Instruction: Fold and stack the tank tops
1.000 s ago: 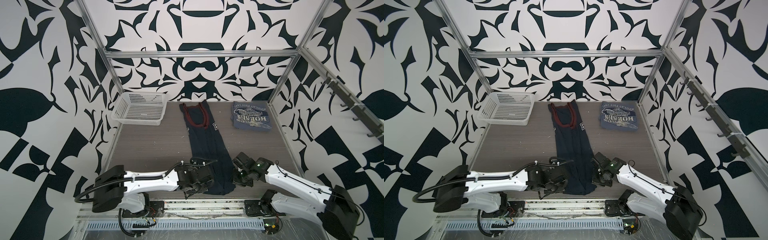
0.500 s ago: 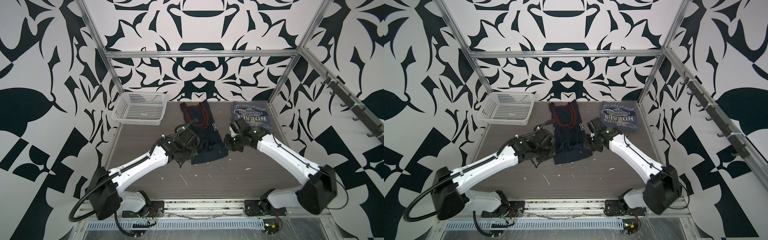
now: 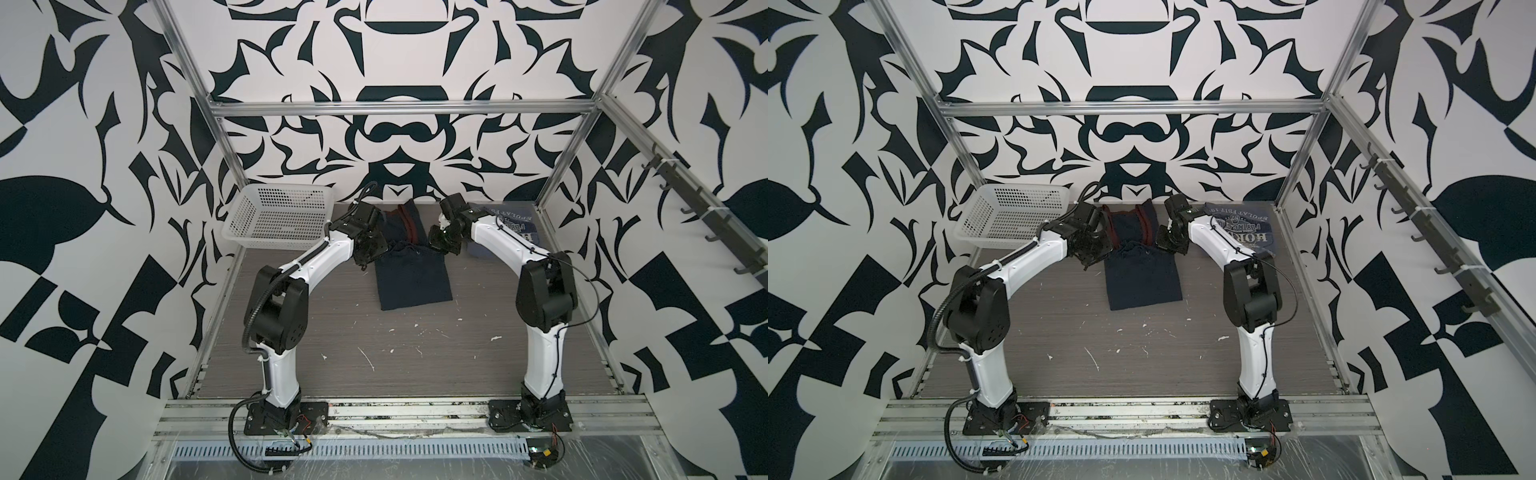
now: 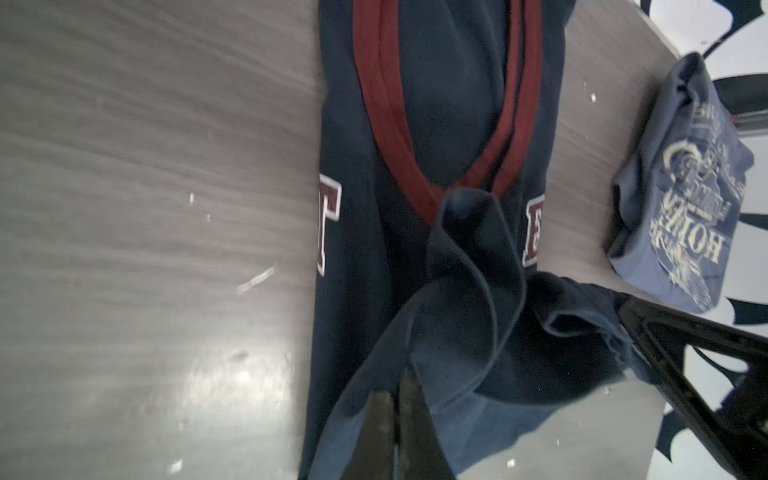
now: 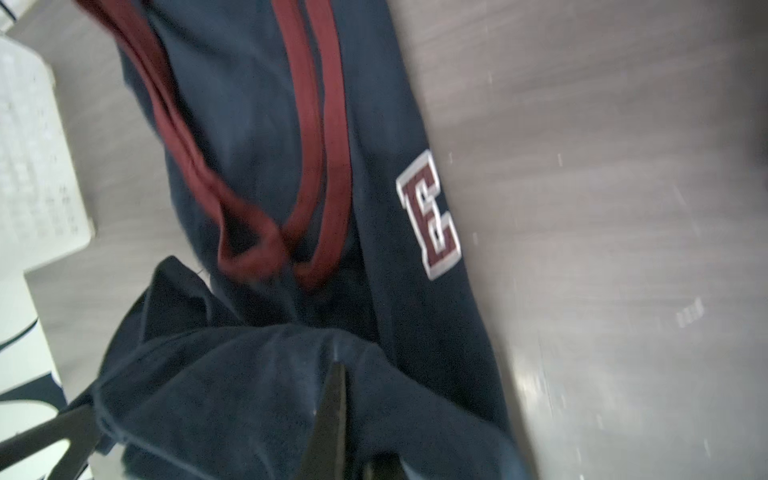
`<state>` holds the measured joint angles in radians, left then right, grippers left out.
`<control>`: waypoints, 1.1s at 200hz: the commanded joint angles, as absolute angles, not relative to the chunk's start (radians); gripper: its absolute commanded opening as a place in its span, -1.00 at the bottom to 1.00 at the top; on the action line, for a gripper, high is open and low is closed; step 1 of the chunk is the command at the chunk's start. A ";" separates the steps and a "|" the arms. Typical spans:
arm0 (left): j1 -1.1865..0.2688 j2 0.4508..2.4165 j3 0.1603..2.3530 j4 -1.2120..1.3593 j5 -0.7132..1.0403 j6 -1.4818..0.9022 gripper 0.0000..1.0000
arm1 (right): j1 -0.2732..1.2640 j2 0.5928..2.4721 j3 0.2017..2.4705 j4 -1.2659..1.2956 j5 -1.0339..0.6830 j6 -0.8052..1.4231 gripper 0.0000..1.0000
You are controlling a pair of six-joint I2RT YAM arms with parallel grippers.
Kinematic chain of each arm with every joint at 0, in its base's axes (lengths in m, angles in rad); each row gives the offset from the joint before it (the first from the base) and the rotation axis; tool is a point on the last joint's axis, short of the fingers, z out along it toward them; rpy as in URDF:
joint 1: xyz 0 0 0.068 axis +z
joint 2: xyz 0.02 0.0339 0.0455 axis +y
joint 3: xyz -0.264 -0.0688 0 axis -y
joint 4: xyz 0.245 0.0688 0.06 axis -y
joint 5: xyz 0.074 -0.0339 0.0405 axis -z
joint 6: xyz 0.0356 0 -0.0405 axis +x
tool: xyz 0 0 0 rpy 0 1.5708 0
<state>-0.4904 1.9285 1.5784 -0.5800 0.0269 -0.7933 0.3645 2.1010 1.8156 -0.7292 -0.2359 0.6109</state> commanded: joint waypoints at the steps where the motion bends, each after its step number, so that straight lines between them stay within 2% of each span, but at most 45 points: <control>1: -0.462 1.980 1.631 -0.559 0.054 -0.750 -0.97 | 0.352 2.144 1.939 -0.759 -0.259 0.574 -1.00; 28: -0.428 2.048 1.665 -0.553 0.061 -0.759 -0.89 | 0.347 2.225 2.025 -0.754 -0.265 0.562 -1.00; 48: -0.413 2.089 1.680 -0.553 0.055 -0.767 -0.73 | 0.342 2.294 2.105 -0.790 -0.275 0.555 -0.99; 65: -0.405 2.114 1.693 -0.554 0.041 -0.781 -0.63 | 0.341 2.341 2.155 -0.792 -0.292 0.548 -0.60; 87: -0.394 2.142 1.737 -0.594 0.030 -0.795 -0.10 | 0.336 2.394 2.284 -0.883 -0.261 0.516 0.00; 109: -0.394 2.119 1.780 -0.660 0.006 -0.782 0.26 | 0.333 2.356 2.317 -0.948 -0.200 0.472 0.46; 117: -0.396 2.088 1.773 -0.684 -0.008 -0.782 0.38 | 0.332 2.318 2.289 -0.951 -0.193 0.452 0.55; 138: -0.417 1.959 1.666 -0.682 -0.055 -0.804 0.61 | 0.326 2.183 2.115 -0.906 -0.181 0.428 0.65; 154: -0.456 1.869 1.570 -0.671 -0.073 -0.818 0.65 | 0.325 2.059 1.918 -0.824 -0.189 0.430 0.68; 169: -0.499 1.793 1.467 -0.649 -0.081 -0.854 0.66 | 0.323 1.955 1.731 -0.729 -0.211 0.449 0.79; 192: -0.577 1.695 1.293 -0.562 -0.074 -0.932 0.67 | 0.321 1.848 1.507 -0.637 -0.247 0.473 0.77; 220: -0.651 1.668 1.161 -0.486 -0.046 -1.017 0.64 | 0.313 1.773 1.283 -0.529 -0.310 0.498 0.62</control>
<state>-0.6144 1.6653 1.2579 -0.5495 -0.0578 -0.9169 0.3191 1.8042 1.4208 -0.6498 -0.2489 0.4713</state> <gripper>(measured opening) 0.828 0.833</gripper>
